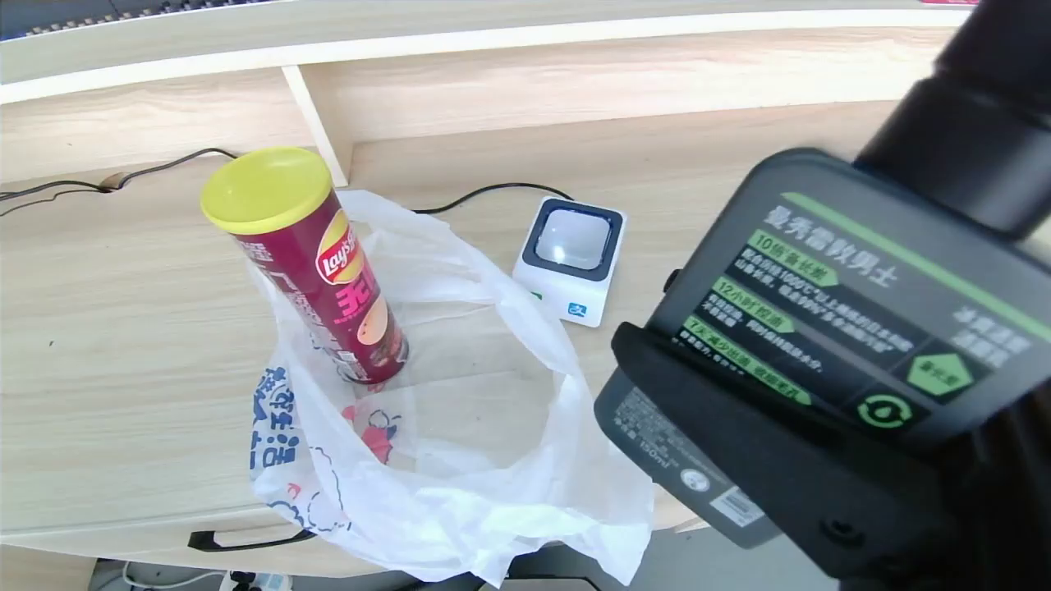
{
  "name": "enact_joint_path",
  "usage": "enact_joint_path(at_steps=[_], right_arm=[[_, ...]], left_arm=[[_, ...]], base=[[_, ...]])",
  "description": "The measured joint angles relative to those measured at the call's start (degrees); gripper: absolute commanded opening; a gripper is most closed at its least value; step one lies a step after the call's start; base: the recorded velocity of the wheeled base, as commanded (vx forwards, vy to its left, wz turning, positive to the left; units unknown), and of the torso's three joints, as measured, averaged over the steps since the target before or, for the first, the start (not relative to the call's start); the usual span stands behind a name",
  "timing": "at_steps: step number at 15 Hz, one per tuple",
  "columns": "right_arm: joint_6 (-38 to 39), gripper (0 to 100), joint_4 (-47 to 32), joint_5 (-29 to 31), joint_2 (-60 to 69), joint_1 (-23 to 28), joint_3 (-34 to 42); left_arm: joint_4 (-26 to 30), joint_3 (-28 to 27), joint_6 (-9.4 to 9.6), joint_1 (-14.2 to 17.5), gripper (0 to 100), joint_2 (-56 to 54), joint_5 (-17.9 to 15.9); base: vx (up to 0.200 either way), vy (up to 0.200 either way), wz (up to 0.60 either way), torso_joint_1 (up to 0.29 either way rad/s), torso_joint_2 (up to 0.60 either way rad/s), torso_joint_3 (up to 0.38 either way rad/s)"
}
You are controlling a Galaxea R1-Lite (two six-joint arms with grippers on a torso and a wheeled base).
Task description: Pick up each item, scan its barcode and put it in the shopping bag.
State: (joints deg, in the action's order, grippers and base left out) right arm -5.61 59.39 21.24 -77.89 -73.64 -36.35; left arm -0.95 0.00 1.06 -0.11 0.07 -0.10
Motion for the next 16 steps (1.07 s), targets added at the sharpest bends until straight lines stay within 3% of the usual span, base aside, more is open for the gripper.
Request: enact_joint_path(at_steps=[6,9,11,14,16], right_arm=[[0.04,0,-0.35,4.82,5.51,4.00,4.77],[4.41,0,-0.83,4.13,8.29,8.66,9.53],[6.51,0,-4.00,-0.61,9.18,12.07,9.09],[5.85,0,-6.60,-3.25,9.34,19.74,10.69],[3.12,0,-6.85,-3.32,9.31,27.42,12.51]], left_arm=[[-0.02,0.00,0.00,0.06,100,0.00,0.00],[-0.02,0.00,0.00,0.00,100,0.00,0.00],[-0.05,0.00,0.00,0.01,100,0.00,0.00],[-0.05,0.00,0.00,0.00,100,0.00,0.00],[-0.02,0.00,0.00,0.01,100,0.00,0.00]], base=[[0.000,0.000,0.60,0.002,0.00,0.003],[0.000,0.000,0.60,0.004,0.00,0.004],[0.000,0.000,0.00,0.000,0.00,0.000],[0.000,0.000,0.00,0.000,0.00,0.000],[0.000,0.000,0.00,0.000,0.00,0.000]])
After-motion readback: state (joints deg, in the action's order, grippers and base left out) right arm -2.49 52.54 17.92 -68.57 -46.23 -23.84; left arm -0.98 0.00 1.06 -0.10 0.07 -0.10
